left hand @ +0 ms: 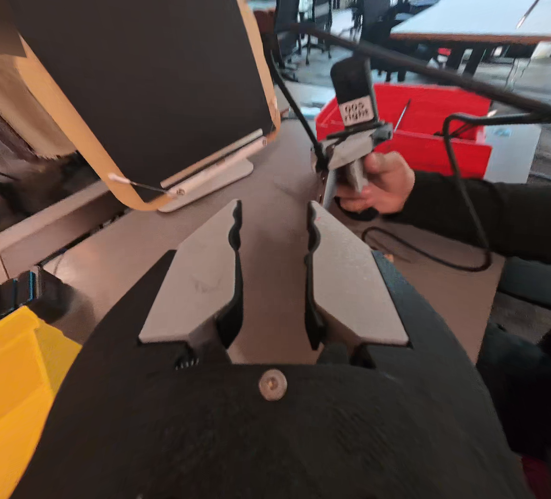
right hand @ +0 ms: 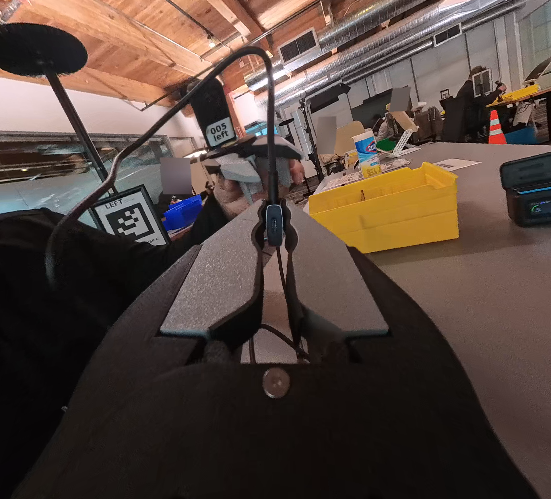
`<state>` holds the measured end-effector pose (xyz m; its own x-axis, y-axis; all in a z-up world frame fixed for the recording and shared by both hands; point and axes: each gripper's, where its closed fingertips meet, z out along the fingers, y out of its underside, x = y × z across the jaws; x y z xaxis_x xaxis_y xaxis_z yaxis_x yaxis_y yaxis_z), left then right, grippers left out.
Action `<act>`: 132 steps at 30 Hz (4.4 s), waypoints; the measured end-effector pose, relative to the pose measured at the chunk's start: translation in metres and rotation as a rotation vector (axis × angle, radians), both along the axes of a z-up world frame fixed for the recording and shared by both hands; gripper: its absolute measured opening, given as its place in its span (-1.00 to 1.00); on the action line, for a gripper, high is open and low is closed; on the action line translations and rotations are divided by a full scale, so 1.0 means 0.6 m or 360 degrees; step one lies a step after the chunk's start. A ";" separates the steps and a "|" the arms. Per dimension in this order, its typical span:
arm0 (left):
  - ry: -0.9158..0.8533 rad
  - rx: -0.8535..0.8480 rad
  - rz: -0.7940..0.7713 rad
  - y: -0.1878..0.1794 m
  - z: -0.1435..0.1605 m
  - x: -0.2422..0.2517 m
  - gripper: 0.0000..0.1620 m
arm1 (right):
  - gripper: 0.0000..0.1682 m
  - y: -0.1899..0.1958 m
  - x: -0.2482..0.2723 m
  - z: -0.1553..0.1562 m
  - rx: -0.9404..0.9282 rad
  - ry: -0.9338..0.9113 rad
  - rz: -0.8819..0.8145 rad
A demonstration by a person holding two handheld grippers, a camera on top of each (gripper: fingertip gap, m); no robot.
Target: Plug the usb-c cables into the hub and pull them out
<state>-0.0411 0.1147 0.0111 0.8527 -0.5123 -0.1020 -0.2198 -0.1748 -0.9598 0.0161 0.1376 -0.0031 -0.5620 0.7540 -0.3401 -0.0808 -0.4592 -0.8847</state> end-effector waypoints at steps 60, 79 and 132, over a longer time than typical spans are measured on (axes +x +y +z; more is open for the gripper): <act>0.0191 -0.0057 -0.0283 0.107 -0.216 0.075 -0.91 | -0.72 0.087 -0.037 -0.109 0.0756 -0.0637 -0.0835; 0.0250 -0.0082 -0.0044 0.131 -0.222 0.055 -0.94 | -0.74 0.092 -0.035 -0.084 0.0743 -0.0519 -0.0968; -0.0173 -0.0301 -0.0055 0.140 -0.229 0.073 -0.93 | -0.91 0.092 -0.089 -0.137 0.0980 -0.0693 -0.1340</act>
<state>0.0029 0.1988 -0.1265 0.8349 -0.5429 0.0903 -0.1260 -0.3483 -0.9289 -0.0374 0.1926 -0.0851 0.2797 0.9435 0.1777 0.2117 0.1199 -0.9699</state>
